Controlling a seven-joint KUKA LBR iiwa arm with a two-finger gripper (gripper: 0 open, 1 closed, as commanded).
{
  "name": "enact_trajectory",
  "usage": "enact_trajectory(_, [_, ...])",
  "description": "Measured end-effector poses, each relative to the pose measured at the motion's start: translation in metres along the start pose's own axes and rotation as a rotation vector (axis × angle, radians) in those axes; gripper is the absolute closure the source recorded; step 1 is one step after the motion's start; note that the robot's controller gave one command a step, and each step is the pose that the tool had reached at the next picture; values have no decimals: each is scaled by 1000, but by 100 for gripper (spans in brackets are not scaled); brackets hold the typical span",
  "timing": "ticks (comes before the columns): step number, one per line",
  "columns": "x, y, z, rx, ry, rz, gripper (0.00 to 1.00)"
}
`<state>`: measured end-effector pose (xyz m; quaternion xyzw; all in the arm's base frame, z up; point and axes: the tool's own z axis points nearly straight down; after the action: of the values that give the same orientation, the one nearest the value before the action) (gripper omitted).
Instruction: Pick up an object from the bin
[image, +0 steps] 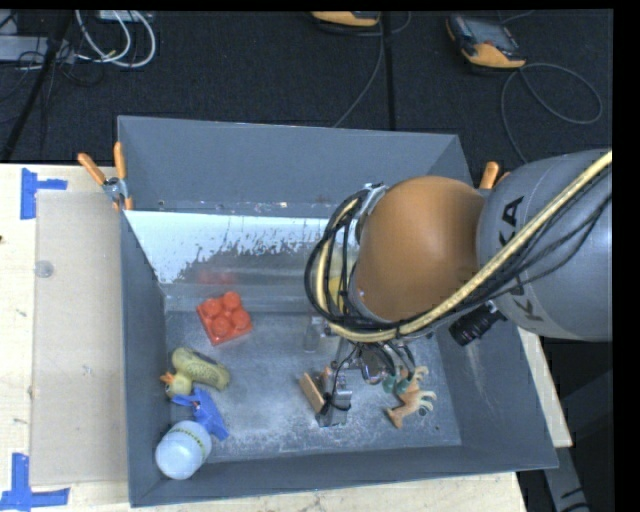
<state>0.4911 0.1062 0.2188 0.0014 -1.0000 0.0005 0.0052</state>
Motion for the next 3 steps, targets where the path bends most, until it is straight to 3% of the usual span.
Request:
enact_trajectory(1, [-2, -1, -4, -1, -8, 4, 0])
enact_trajectory(2, [-15, -30, 53, -2, -10, 36, 0])
enact_trajectory(3, [-45, 17, 102, 0, -10, 9, 0])
